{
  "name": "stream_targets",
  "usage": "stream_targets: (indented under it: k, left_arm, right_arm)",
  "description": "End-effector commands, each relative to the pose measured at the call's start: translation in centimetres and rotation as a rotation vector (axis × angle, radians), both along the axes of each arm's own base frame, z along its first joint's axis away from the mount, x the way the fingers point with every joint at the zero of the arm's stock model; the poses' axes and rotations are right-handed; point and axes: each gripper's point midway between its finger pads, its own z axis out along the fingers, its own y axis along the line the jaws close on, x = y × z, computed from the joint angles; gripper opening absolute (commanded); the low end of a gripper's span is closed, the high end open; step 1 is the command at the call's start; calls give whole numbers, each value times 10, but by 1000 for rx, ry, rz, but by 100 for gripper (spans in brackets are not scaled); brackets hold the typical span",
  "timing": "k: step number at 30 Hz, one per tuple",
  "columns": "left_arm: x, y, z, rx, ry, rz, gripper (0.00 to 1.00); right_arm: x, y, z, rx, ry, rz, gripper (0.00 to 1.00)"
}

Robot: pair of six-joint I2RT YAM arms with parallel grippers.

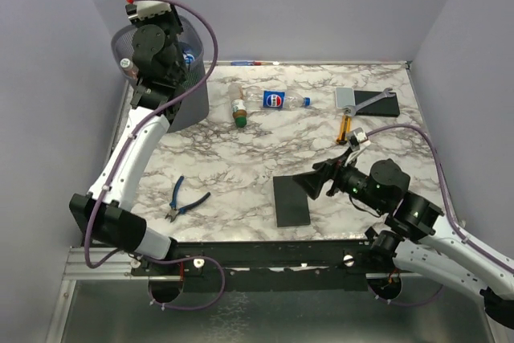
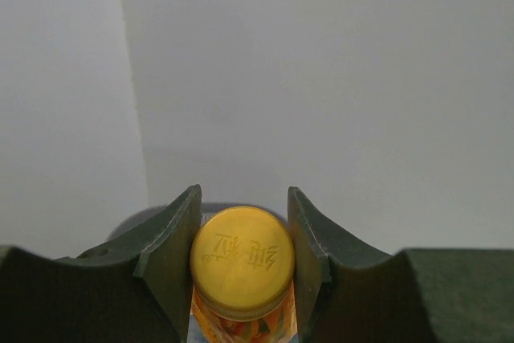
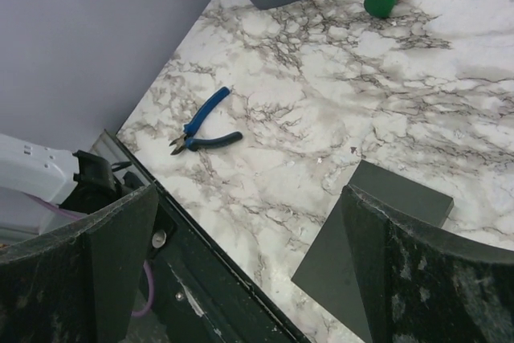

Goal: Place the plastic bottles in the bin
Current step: Place the plastic bottle in the trash bin.

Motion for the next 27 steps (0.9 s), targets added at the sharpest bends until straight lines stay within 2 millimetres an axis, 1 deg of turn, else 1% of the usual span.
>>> stream_targets:
  k: [1, 4, 5, 8, 10, 11, 12, 14, 15, 17, 21, 24, 27]
  left_arm:
    - [5, 49, 17, -151, -297, 74, 0]
    - [27, 74, 3, -177, -291, 152, 0]
    - [36, 80, -6, -177, -274, 183, 0]
    - [53, 103, -29, -179, -225, 274, 0]
    - [67, 121, -51, -195, -175, 317, 0]
    - [78, 127, -63, -221, -144, 305, 0]
    - [90, 130, -82, -235, -74, 293, 0]
    - [109, 128, -114, -274, 9, 253, 0]
    - [114, 126, -127, -289, 37, 243, 0]
    - [117, 123, -147, -321, 66, 225, 0]
    - [123, 116, -177, -308, 154, 196, 0]
    - [123, 121, -199, -261, 241, 240, 0]
    - [114, 134, -216, -215, 304, 327, 0]
  right_arm:
    - [-3, 1, -13, 55, 27, -4, 98]
    - [-7, -1, -26, 49, 54, -1, 98]
    - [-6, -2, -30, 41, 58, -8, 98]
    - [-5, -10, -38, 28, 56, -42, 98]
    - [-3, -16, -42, 25, 51, -71, 98]
    - [-2, -19, -43, 27, 45, -86, 99]
    - [0, -22, -44, 28, 41, -101, 99]
    - [2, -27, -48, 30, 33, -126, 99]
    - [3, -28, -49, 30, 28, -136, 99]
    - [4, -31, -50, 26, 21, -150, 99]
    - [6, -36, -50, 22, 18, -172, 99]
    - [6, -36, -51, 28, 20, -176, 99]
    - [6, -37, -54, 21, 27, -178, 99]
